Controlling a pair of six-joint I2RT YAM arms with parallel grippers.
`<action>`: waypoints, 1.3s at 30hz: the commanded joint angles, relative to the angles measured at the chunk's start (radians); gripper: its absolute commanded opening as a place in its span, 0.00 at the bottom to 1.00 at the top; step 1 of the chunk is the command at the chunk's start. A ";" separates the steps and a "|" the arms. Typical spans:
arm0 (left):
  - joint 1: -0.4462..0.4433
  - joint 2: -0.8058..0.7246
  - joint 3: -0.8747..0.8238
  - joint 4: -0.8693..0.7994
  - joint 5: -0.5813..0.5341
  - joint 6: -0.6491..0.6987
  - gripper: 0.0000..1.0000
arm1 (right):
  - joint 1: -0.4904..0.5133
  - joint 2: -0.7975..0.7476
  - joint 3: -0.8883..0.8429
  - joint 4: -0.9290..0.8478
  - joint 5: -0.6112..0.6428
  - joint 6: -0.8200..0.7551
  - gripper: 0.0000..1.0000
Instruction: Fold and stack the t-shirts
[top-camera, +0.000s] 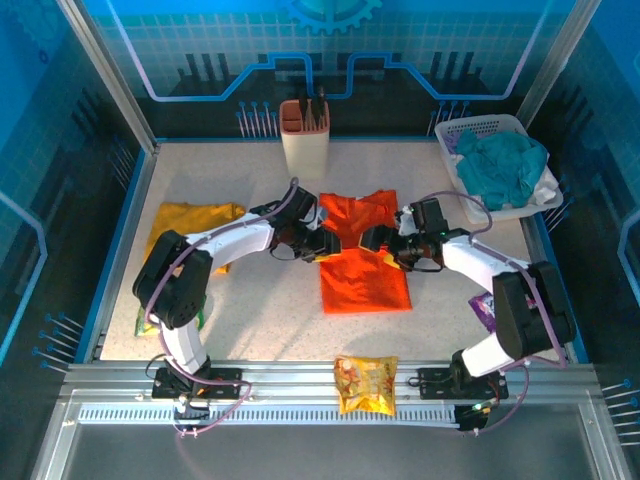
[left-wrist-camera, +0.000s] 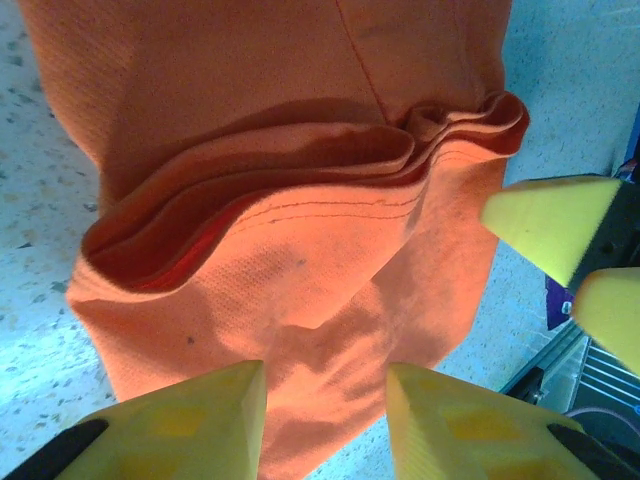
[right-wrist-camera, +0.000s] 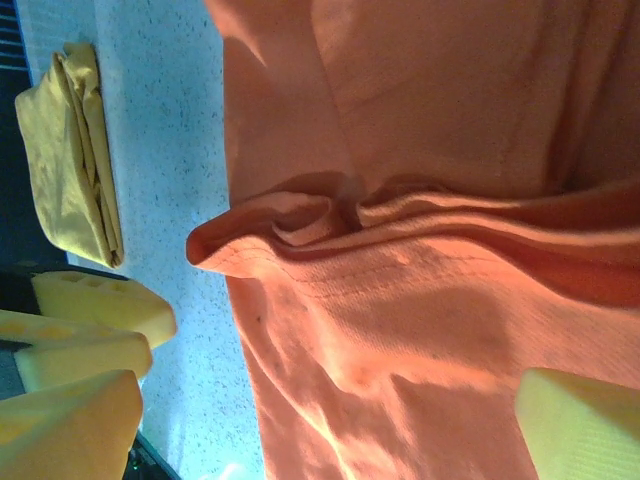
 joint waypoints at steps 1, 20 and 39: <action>-0.006 0.056 0.029 0.031 0.036 -0.023 0.36 | 0.005 0.056 0.038 0.079 -0.047 -0.001 0.97; 0.048 0.235 0.141 -0.017 -0.020 0.032 0.35 | -0.066 0.225 0.005 0.221 -0.035 0.076 0.95; 0.122 -0.054 0.046 -0.142 -0.015 0.093 0.38 | -0.064 0.091 0.114 0.034 -0.098 0.049 0.95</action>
